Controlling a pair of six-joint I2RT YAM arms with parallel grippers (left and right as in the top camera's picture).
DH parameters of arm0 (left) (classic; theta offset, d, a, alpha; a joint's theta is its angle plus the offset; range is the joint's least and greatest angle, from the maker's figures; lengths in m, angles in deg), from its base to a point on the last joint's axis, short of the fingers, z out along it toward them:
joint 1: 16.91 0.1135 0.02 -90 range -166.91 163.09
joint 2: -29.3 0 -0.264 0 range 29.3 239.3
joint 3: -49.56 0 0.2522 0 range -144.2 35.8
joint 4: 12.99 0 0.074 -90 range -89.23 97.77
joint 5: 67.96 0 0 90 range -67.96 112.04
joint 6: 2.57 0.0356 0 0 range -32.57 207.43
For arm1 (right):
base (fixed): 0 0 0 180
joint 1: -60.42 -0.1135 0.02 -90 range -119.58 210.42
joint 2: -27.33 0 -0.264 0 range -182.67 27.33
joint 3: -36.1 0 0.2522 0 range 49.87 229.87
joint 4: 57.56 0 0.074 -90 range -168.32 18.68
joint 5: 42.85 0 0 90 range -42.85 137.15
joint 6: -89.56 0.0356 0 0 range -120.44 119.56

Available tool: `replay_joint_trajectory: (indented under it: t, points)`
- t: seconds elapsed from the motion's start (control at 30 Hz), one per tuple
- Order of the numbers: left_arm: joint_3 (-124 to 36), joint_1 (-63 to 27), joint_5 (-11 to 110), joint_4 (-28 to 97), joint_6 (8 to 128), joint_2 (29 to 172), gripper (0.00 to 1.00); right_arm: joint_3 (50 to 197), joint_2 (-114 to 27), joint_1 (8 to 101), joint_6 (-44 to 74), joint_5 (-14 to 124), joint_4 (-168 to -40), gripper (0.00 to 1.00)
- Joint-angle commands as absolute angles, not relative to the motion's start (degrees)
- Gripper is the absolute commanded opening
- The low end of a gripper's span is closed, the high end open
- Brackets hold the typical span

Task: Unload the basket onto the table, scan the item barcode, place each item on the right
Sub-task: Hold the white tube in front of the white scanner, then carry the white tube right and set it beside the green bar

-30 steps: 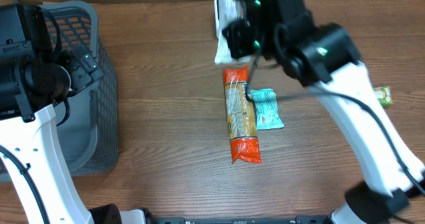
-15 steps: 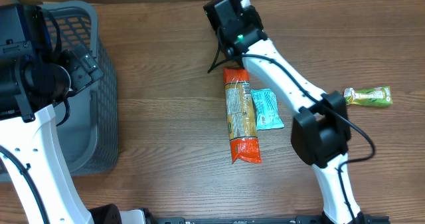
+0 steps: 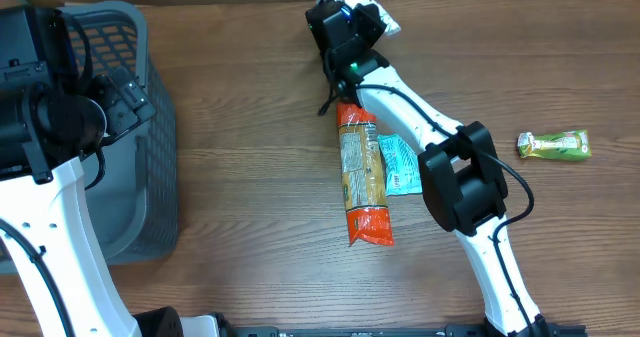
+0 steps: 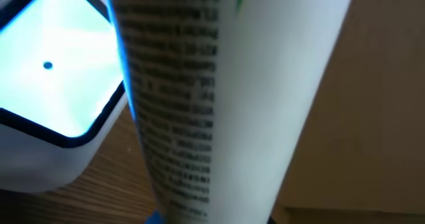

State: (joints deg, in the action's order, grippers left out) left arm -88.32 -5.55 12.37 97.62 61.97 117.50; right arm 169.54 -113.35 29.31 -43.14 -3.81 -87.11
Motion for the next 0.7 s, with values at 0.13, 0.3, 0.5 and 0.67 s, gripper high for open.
replay_joint_trajectory:
  t: [0.13,0.3,0.5,0.67]
  points:
    - [-88.32,-5.29,11.56,97.56,62.61,117.48,1.00,170.90,-115.75,33.20,-45.93,-4.86,-85.43,0.04]
    - [-88.32,-5.29,11.56,97.56,62.61,117.48,1.00,170.83,-117.61,33.35,-45.91,-4.22,-85.49,0.04]
    - [-88.32,-5.29,11.56,97.56,62.61,117.48,0.99,170.20,-117.90,32.76,-45.69,-2.21,-85.47,0.04]
    - [-88.32,-5.29,11.56,97.56,62.61,117.48,0.99,170.20,-117.90,32.68,-45.71,-2.26,-85.49,0.04]
